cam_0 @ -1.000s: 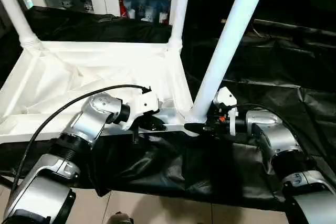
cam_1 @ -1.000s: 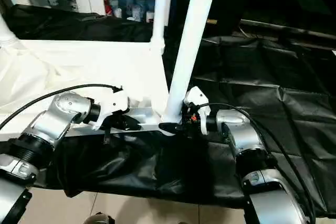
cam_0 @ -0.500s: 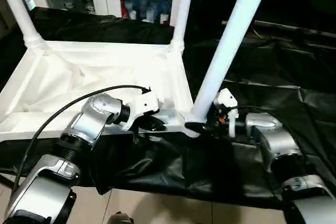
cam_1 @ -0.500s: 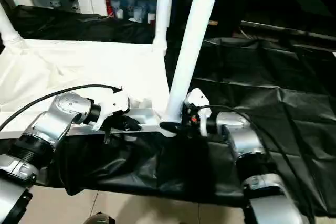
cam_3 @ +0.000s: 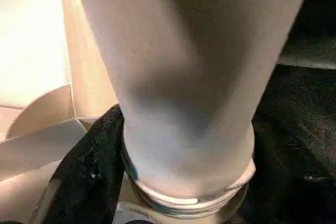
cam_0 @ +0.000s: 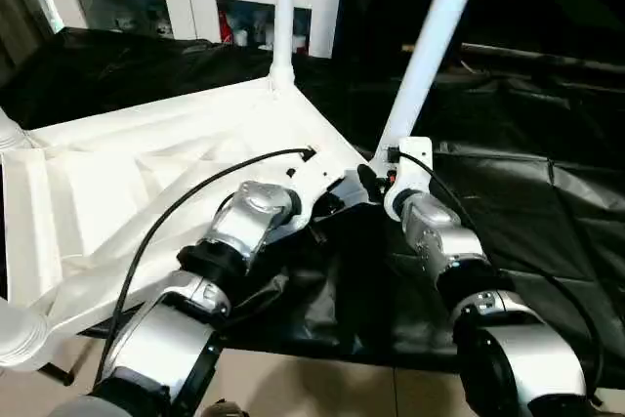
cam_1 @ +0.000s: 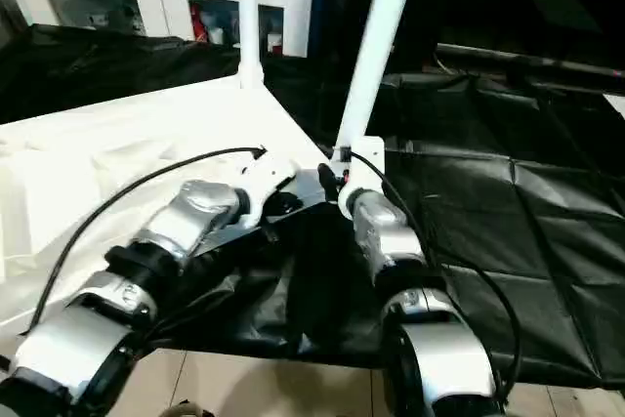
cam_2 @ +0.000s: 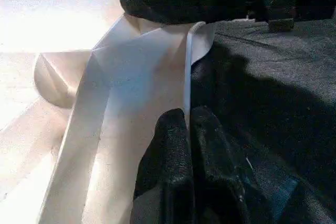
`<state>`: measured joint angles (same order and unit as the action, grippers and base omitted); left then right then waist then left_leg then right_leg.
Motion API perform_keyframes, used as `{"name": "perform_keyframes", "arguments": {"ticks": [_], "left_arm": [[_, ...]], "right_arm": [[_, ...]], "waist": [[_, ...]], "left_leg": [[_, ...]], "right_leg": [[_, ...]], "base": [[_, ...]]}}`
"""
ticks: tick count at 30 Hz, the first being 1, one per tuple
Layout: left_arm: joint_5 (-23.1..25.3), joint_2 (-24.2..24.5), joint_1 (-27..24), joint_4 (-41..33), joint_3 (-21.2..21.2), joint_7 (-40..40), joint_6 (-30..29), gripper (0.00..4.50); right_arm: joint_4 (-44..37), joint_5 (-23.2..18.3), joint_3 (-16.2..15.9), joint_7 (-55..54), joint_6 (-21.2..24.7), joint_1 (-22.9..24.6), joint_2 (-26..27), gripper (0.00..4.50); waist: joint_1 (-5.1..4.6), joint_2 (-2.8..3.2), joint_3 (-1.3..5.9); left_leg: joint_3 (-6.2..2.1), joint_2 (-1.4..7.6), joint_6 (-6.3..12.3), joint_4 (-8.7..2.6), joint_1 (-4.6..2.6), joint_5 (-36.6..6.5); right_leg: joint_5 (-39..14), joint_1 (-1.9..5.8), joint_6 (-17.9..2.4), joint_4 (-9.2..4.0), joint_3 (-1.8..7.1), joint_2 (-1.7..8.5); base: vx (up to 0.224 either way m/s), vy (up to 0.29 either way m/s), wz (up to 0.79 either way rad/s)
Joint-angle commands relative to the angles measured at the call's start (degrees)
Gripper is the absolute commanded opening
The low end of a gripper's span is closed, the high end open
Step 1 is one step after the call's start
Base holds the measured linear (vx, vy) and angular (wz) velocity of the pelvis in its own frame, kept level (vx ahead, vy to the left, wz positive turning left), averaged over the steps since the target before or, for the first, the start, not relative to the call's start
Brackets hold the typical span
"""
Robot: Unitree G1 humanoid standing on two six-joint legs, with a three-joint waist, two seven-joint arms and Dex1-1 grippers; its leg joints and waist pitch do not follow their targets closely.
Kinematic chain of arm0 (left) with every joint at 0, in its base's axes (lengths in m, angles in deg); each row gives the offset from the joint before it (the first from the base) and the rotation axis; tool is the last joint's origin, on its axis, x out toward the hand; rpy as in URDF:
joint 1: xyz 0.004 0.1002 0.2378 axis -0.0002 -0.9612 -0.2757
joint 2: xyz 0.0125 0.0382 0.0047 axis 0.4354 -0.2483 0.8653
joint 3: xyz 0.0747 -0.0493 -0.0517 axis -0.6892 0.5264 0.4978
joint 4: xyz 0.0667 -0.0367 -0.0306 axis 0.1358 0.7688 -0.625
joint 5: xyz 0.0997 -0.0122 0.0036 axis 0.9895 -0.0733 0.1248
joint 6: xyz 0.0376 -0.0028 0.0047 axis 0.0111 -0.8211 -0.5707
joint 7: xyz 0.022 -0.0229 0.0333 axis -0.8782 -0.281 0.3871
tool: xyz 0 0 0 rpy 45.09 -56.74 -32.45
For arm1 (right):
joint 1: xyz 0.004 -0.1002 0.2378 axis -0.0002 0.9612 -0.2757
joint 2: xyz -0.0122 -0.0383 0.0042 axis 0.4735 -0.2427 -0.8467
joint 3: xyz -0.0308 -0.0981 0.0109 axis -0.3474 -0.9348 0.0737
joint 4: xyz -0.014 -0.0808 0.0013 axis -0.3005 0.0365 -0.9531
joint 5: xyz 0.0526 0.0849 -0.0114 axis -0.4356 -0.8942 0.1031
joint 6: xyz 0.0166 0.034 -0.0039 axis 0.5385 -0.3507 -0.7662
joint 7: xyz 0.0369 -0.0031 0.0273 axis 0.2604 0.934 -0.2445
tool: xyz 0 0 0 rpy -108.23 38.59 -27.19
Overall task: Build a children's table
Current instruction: Rotate leg to tighten
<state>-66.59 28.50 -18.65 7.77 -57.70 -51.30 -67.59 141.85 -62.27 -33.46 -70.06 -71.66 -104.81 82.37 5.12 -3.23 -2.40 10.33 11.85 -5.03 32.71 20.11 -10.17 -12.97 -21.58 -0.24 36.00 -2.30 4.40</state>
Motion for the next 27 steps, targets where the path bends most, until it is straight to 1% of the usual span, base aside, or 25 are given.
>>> {"name": "perform_keyframes", "arguments": {"ticks": [1,3,4,5,6,7,8,9,10,11,12,13,14,15,16,17,18,19,20,21,22,23,24,25,27], "left_arm": [[0.6,-0.8,0.3,1.9,-0.4,1.7,1.2,0.0],[0.5,-0.2,0.1,1.8,-0.7,0.7,2.4,0.0],[0.4,0.5,-0.3,1.3,-0.8,-0.5,3.1,0.0],[0.2,1.4,-0.9,0.3,-1.0,-2.3,3.7,0.0],[0.1,1.5,-0.9,0.3,-1.0,-2.4,3.7,0.0],[0.1,2.6,-1.5,-0.5,-0.8,-3.2,3.9,0.0],[0.3,3.6,-1.8,-0.8,-0.7,-3.8,4.3,0.0],[0.4,4.1,-1.9,-0.8,-0.7,-4.1,4.5,0.0],[0.3,5.1,-2.2,-1.2,-0.8,-5.7,5.7,0.0],[-0.3,6.8,-3.0,-2.4,-1.1,-9.3,7.2,0.0],[-0.5,7.3,-3.2,-2.8,-1.2,-10.5,7.7,0.0],[-0.9,8.2,-3.7,-3.6,-1.5,-12.7,8.8,0.0],[-1.4,9.0,-4.2,-4.4,-1.7,-14.7,9.5,0.0],[-1.5,9.1,-4.2,-4.6,-1.7,-15.1,9.5,0.0],[-3.2,11.0,-5.6,-7.5,-2.1,-20.4,9.6,0.0],[-3.9,11.7,-6.1,-8.8,-2.2,-22.6,9.6,0.0],[-3.9,11.7,-6.1,-8.8,-2.2,-22.6,9.6,0.0],[-4.3,12.1,-6.4,-9.5,-2.3,-23.8,9.7,0.0],[-4.6,13.0,-6.8,-10.5,-2.8,-25.9,10.2,0.0],[-4.7,13.5,-6.9,-10.9,-3.0,-26.8,10.4,0.0],[-5.0,14.1,-7.1,-11.5,-3.3,-28.4,10.9,0.0],[-5.0,14.1,-7.2,-11.5,-3.3,-28.5,11.0,0.0],[-5.1,14.2,-7.2,-11.6,-3.3,-28.7,11.0,0.0],[-5.4,14.6,-7.3,-12.1,-3.4,-29.9,11.2,0.0],[-6.6,15.5,-7.7,-13.9,-3.3,-33.4,11.3,0.0]], "right_arm": [[4.4,0.7,-2.0,1.8,1.5,0.7,3.4,3.52],[5.1,1.0,-2.2,1.5,0.7,0.2,3.4,3.71],[5.1,1.5,-2.7,1.9,-0.1,0.0,3.0,3.91],[4.6,2.2,-3.6,3.3,-1.0,0.0,2.2,3.91],[4.6,2.2,-3.6,3.4,-1.0,0.0,2.2,3.91],[3.6,2.8,-4.7,6.5,-1.9,0.2,1.2,3.91],[2.5,3.3,-5.6,9.4,-2.5,0.5,0.3,3.91],[2.1,3.6,-6.1,10.9,-2.9,0.7,-0.1,3.91],[0.6,3.7,-6.9,14.1,-3.1,1.4,-1.3,3.91],[-2.1,2.9,-7.6,19.6,-2.4,2.5,-3.3,3.91],[-3.0,2.6,-7.7,21.3,-2.1,2.9,-4.0,3.91],[-4.2,2.3,-8.0,24.1,-1.8,3.4,-5.1,3.91],[-5.2,2.1,-8.3,26.5,-1.7,3.9,-6.2,3.91],[-5.4,2.1,-8.4,26.9,-1.7,4.0,-6.4,3.91],[-9.1,1.7,-10.0,33.8,-2.1,5.7,-9.9,3.91],[-10.9,1.4,-10.8,36.9,-2.2,6.5,-11.6,3.91],[-10.9,1.4,-10.8,36.9,-2.2,6.5,-11.6,3.91],[-11.9,1.3,-11.2,38.6,-2.3,6.9,-12.5,3.91],[-14.0,0.8,-12.0,42.3,-2.4,7.9,-14.7,3.91],[-15.0,0.5,-12.3,44.1,-2.5,8.3,-15.7,3.91],[-16.6,-0.1,-12.7,46.9,-2.3,9.0,-17.2,3.91],[-16.7,-0.1,-12.7,47.1,-2.3,9.0,-17.3,3.91],[-16.9,-0.2,-12.8,47.6,-2.2,9.1,-17.5,3.91],[-18.1,-0.6,-13.2,50.1,-2.0,9.7,-18.8,3.91],[-21.8,-1.3,-14.2,56.9,-0.6,11.5,-21.5,3.91]], "waist": [[-0.31,0.42,2.71],[-0.42,0.47,2.69],[-0.5,0.48,2.64],[-0.48,0.65,2.61],[-0.55,0.68,2.65],[-0.58,0.96,2.75],[-0.66,0.66,2.83],[-0.7,0.9,2.83],[-0.72,0.74,2.84],[-0.58,0.58,2.83],[-0.56,0.59,2.98],[-0.6,0.69,3.02],[-0.86,0.96,3.05],[-0.96,0.95,3.05],[-0.86,1.11,3.15],[-0.87,1.31,3.14],[-0.83,1.17,3.1],[-0.84,1.16,3.11],[-0.56,1.53,3.18],[-0.4,1.57,3.22],[-0.18,1.52,3.28],[0.15,1.45,3.27],[0.11,1.42,3.27],[0.11,1.31,3.28],[0.47,0.92,3.26]], "left_leg": [[-0.37,1.35,-1.01,-4.13,-0.46,-14.4],[-0.46,1.34,-1.07,-4.22,-0.32,-14.5],[-0.44,1.37,-1.22,-4.27,-0.48,-15.4],[-0.46,1.38,-1.32,-4.31,-0.5,-15.6],[-0.48,1.37,-1.33,-4.34,-0.32,-15.8],[-0.56,1.34,-1.36,-4.34,-0.25,-15.4],[-0.51,1.34,-1.02,-4.25,-0.04,-14.4],[-0.38,1.27,-0.49,-4.13,-0.04,-13.6],[-0.33,1.22,-0.01,-3.99,0.11,-12.1],[-0.34,1.12,0.59,-3.92,0.18,-11.3],[-0.35,1.13,1.73,-3.73,0.5,-9.5],[-0.37,1.17,2.21,-3.71,0.61,-8.6],[-0.37,1.25,2.7,-3.61,0.39,-7.1],[-0.28,1.22,2.84,-3.51,0.37,-6.8],[-0.24,1.33,3.2,-3.32,0.15,-6.0],[-0.25,1.38,3.57,-3.28,0.1,-5.8],[-0.29,1.48,4.23,-3.23,0.37,-5.3],[-0.21,1.41,4.4,-3.18,0.35,-4.9],[-0.16,1.56,5.03,-3.07,0.03,-4.9],[-0.08,1.6,5.19,-2.94,-0.02,-4.6],[0.03,1.66,5.35,-2.85,0.02,-3.7],[0.15,1.62,5.67,-2.69,0.0,-3.8],[0.15,1.62,5.72,-2.73,0.11,-3.7],[0.18,1.56,5.76,-2.72,0.15,-3.8],[0.28,1.52,6.51,-2.55,0.19,-3.7]], "right_leg": [[-9.4,1.44,-10.0,-5.23,2.22,3.54],[-9.8,1.48,-9.8,-5.21,2.2,3.55],[-11.0,1.24,-9.6,-5.39,2.2,3.5],[-11.3,1.22,-9.6,-5.4,2.22,3.54],[-11.3,1.3,-9.6,-5.44,2.23,3.55],[-10.7,1.43,-9.6,-5.29,2.23,3.59],[-8.9,1.59,-9.8,-5.15,2.17,3.5],[-7.1,1.63,-10.3,-5.14,2.2,3.46],[-5.1,1.84,-11.0,-4.88,2.21,3.45],[-4.4,2.08,-11.1,-4.92,2.13,3.4],[-1.9,2.43,-11.5,-4.58,2.16,3.48],[-0.5,2.48,-11.8,-4.4,2.15,3.51],[1.8,2.32,-13.0,-4.16,2.03,3.32],[2.4,2.28,-13.5,-4.12,2.1,3.33],[4.7,2.33,-14.5,-3.86,2.18,3.38],[6.0,2.32,-15.0,-3.74,2.11,3.25],[7.8,2.56,-15.6,-3.53,2.0,3.22],[8.4,2.5,-15.8,-3.44,2.0,3.1],[9.3,2.36,-16.6,-3.34,1.89,3.01],[9.9,2.32,-16.8,-3.24,1.86,2.94],[11.3,2.31,-17.3,-3.01,1.83,2.89],[12.1,2.3,-17.3,-2.93,1.82,2.87],[12.2,2.3,-17.4,-2.85,1.82,2.96],[11.9,2.32,-17.4,-2.89,1.79,2.96],[11.8,2.47,-17.3,-2.91,1.78,2.93]], "base": [[0.0,0.0,0.0],[0.0,0.0,0.0],[0.0,0.0,0.0],[0.0,0.0,0.0],[0.0,0.0,0.0],[0.0,0.0,0.0],[0.0,0.0,0.0],[0.0,0.0,0.0],[0.0,0.0,0.0],[0.0,0.0,0.0],[0.0,0.0,0.0],[0.0,0.0,0.0],[0.0,0.0,0.0],[0.0,0.0,0.0],[0.0,0.0,0.0],[0.0,0.0,0.0],[0.0,0.0,0.0],[0.0,0.0,0.0],[0.0,0.0,0.0],[0.0,0.0,0.0],[0.0,0.0,0.0],[0.0,0.0,0.0],[0.0,0.0,0.0],[0.0,0.0,0.0],[0.0,0.0,0.0]]}}
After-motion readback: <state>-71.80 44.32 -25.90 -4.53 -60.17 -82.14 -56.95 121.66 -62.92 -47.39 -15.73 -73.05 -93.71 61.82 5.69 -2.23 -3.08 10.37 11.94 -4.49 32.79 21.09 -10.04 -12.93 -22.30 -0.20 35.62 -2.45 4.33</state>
